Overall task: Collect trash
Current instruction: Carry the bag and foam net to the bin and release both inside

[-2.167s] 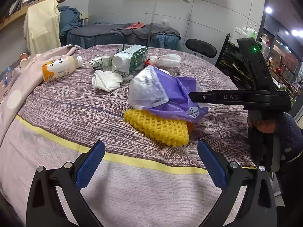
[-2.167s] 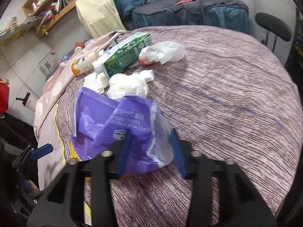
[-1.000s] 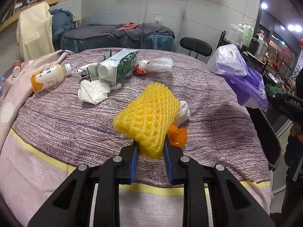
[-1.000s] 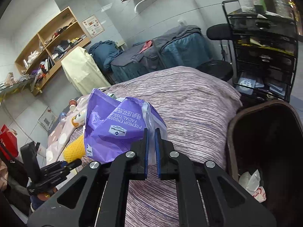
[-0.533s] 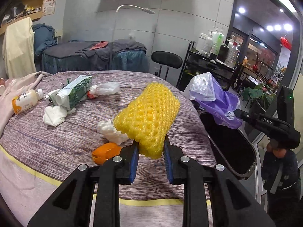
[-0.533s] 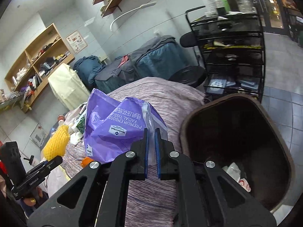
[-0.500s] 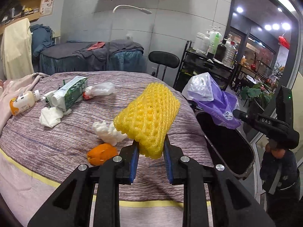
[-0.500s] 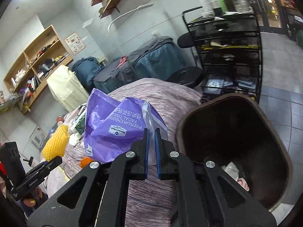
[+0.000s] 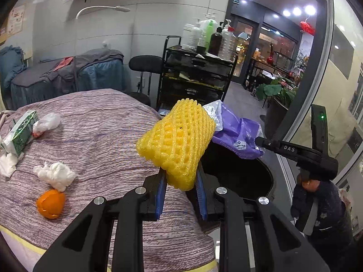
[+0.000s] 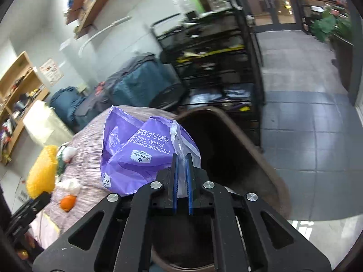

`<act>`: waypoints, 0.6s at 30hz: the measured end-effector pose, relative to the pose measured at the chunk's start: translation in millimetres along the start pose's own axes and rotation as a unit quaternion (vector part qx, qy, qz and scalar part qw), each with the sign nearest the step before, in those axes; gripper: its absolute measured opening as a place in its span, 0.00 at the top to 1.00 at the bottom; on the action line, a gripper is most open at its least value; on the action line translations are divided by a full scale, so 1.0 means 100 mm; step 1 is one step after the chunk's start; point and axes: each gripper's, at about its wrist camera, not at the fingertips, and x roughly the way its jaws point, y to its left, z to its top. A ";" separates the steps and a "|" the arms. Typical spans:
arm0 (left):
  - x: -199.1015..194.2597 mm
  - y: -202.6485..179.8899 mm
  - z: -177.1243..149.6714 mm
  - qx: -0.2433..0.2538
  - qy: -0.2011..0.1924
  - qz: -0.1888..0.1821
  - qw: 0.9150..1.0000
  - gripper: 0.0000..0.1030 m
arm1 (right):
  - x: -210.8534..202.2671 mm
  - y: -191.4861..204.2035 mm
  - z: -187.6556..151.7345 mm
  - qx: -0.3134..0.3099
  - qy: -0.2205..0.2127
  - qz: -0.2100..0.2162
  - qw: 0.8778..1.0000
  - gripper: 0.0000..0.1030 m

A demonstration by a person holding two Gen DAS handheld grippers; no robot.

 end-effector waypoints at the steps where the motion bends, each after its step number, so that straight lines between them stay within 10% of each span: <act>1: 0.04 -0.04 0.02 0.003 0.002 -0.004 1.000 0.77 | 0.01 -0.06 0.00 0.003 0.001 -0.007 1.000 0.93; 14: 0.46 -0.43 0.06 0.027 0.037 -0.027 0.999 0.77 | 0.37 -0.45 -0.18 -0.008 0.024 -0.123 0.992 0.88; 18: 0.56 -0.51 0.06 0.034 0.048 -0.032 0.998 0.77 | 0.38 -0.46 -0.20 -0.004 0.017 -0.132 0.991 0.41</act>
